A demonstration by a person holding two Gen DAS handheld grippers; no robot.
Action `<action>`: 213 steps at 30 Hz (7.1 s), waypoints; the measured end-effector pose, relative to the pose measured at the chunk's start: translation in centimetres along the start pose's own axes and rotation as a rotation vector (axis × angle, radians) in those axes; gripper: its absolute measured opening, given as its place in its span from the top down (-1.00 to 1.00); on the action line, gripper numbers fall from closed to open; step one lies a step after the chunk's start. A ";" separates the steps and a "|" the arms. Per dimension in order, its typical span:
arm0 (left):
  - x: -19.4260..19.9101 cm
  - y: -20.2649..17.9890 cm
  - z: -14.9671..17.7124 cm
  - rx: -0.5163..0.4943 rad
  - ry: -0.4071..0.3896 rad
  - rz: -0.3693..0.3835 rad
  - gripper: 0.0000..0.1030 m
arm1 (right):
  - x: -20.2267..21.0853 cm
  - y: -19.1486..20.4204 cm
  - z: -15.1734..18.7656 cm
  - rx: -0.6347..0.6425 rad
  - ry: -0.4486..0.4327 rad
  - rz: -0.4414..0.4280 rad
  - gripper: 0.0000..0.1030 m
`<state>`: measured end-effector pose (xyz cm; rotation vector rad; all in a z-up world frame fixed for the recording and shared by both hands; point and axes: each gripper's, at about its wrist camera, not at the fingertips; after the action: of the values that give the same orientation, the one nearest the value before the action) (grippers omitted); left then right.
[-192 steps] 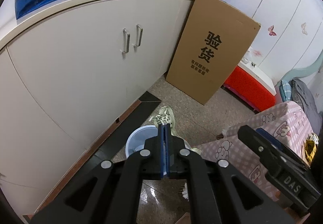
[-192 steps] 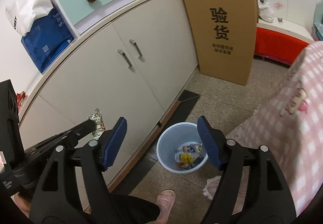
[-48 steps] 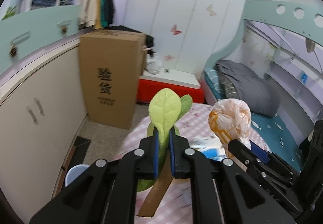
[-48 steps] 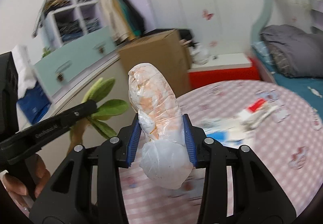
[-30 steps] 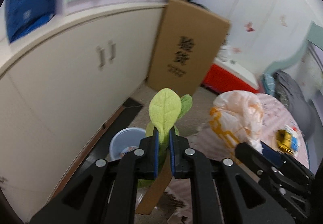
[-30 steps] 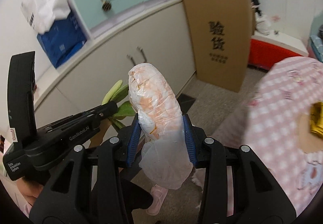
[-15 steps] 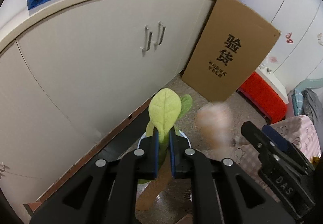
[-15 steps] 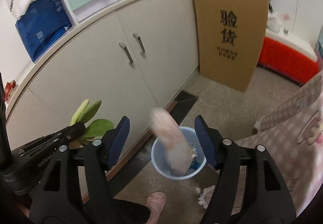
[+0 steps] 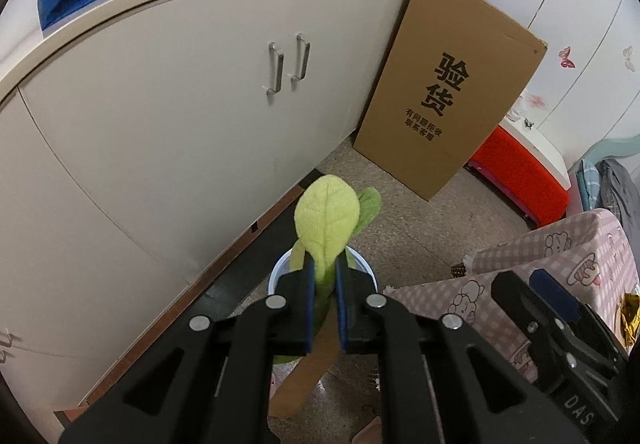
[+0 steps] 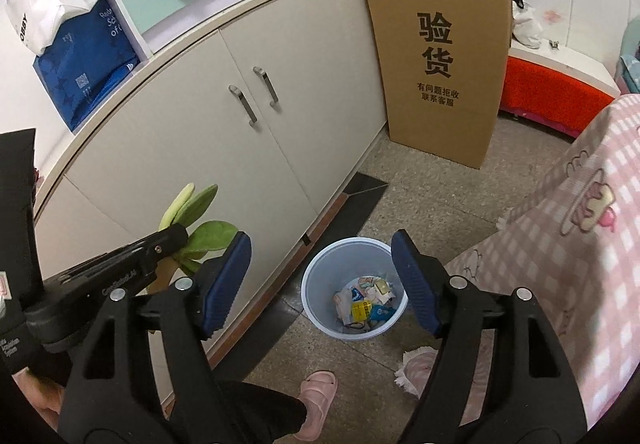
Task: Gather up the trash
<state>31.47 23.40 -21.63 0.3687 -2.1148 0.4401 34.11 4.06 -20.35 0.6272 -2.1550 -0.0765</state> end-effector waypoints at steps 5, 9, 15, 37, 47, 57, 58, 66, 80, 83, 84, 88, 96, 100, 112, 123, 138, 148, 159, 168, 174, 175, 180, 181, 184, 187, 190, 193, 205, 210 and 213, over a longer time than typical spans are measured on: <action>0.7 -1.0 0.3 -0.019 -0.005 0.006 0.82 | 0.9 -0.5 0.2 -0.003 -0.021 0.013 -0.42; 0.8 -1.7 0.2 -0.029 -0.006 0.008 0.82 | 1.7 -0.9 0.3 -0.010 -0.050 0.020 -0.42; -0.2 -3.1 -0.6 -0.035 -0.005 0.019 0.82 | 2.7 -1.9 -0.3 -0.030 -0.120 0.035 -0.42; -1.5 -4.0 -1.9 0.010 -0.019 0.026 -0.38 | 2.4 -3.4 -0.8 -0.080 -0.138 0.044 -0.43; 4.4 -4.9 -0.1 -0.004 -0.082 0.069 -0.40 | 8.0 -3.0 -0.3 -0.083 -0.207 0.048 -0.46; 11.0 -9.2 2.0 -0.085 -0.165 0.153 -0.45 | 16.0 -5.4 1.1 -0.123 -0.316 0.079 -0.49; 11.5 -10.0 2.3 -0.100 -0.166 0.168 -0.45 | 16.8 -6.0 1.4 -0.130 -0.326 0.084 -0.49; 13.3 -19.0 4.8 -0.264 -0.152 0.251 -0.46 | 22.6 -12.5 3.4 -0.236 -0.407 0.156 -0.50; 10.0 -36.0 9.1 -0.545 -0.023 0.367 -0.47 | 27.8 -29.2 8.3 -0.572 -0.449 0.311 -0.51; 8.1 -39.0 9.1 -0.565 0.015 0.367 -0.47 | 27.2 -31.8 8.4 -0.627 -0.430 0.307 -0.51; 7.5 -39.7 8.9 -0.569 0.026 0.370 -0.47 | 26.9 -32.6 8.3 -0.642 -0.423 0.308 -0.51; 5.6 -41.8 8.2 -0.567 0.069 0.368 -0.47 | 25.1 -35.8 7.7 -0.718 -0.386 0.290 -0.51; 2.4 -43.9 7.6 -0.539 0.175 0.415 -0.47 | 21.9 -39.6 5.5 -0.775 -0.331 0.238 -0.50; 2.0 -44.4 8.7 -0.572 0.222 0.440 -0.47 | 21.0 -40.1 4.8 -0.753 -0.290 0.233 0.57; 3.6 -43.5 10.1 -0.559 0.244 0.467 -0.47 | 27.6 -37.4 7.3 -0.601 -0.412 0.397 0.84; 6.5 -41.5 10.6 -0.494 0.245 0.535 -0.46 | 30.7 -35.1 13.1 -0.613 -0.403 0.364 0.84; 6.4 -43.6 12.6 -0.501 0.278 0.608 -0.46 | 28.0 -32.8 13.2 -0.574 -0.353 0.331 0.83; 5.8 -44.3 12.8 -0.508 0.250 0.621 -0.26 | 26.6 -33.4 12.7 -0.596 -0.339 0.336 0.70; 4.7 -45.3 11.9 -0.486 0.227 0.622 -0.27 | 25.9 -35.7 11.1 -0.651 -0.357 0.297 0.37; 4.0 -46.5 12.1 -0.513 0.201 0.632 -0.27 | 24.3 -36.7 11.0 -0.675 -0.337 0.214 0.74; 3.4 -46.3 11.8 -0.473 0.181 0.634 0.29 | 24.2 -37.2 11.3 -0.707 -0.346 0.164 0.76; 3.3 -46.2 11.6 -0.463 0.181 0.636 0.42 | 24.2 -37.2 11.3 -0.708 -0.348 0.163 0.76; 2.5 -45.3 11.0 -0.396 0.218 0.687 0.79 | 25.0 -37.1 11.5 -0.702 -0.378 0.167 0.79; 2.6 -45.2 11.0 -0.392 0.213 0.688 0.86 | 25.2 -37.0 11.5 -0.698 -0.385 0.175 0.80; 3.0 -45.1 11.1 -0.391 0.196 0.689 1.00 | 26.0 -36.6 11.7 -0.675 -0.407 0.216 0.82; 3.6 -44.6 10.9 -0.374 0.179 0.714 1.00 | 26.9 -36.3 11.8 -0.657 -0.429 0.250 0.83; 4.5 -44.1 10.7 -0.368 0.151 0.725 1.00 | 27.4 -36.3 12.3 -0.664 -0.443 0.257 0.83; 5.1 -43.8 10.6 -0.365 0.160 0.747 1.00 | 28.3 -36.4 12.7 -0.674 -0.459 0.275 0.83; 5.0 -44.6 12.2 -0.337 0.239 0.760 0.66 | 31.0 -37.1 13.9 -0.671 -0.491 0.355 0.83; 5.4 -45.4 12.6 -0.276 0.211 0.773 -0.05 | 31.0 -37.3 13.6 -0.650 -0.484 0.379 0.83; 5.0 -46.0 13.3 -0.262 0.262 0.765 -0.05 | 31.4 -37.5 13.8 -0.640 -0.491 0.388 0.83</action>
<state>38.40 -23.98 -16.53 -0.6423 -1.9573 0.5918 23.27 -45.42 -16.07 -0.2060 -2.4817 -0.7382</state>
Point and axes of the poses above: each gripper's, at about its wrist camera, not at the fingertips, and x roughly against the way its jaws point, y to its left, z to its underside, and after that the axes turned 2 degrees about y, right-handed
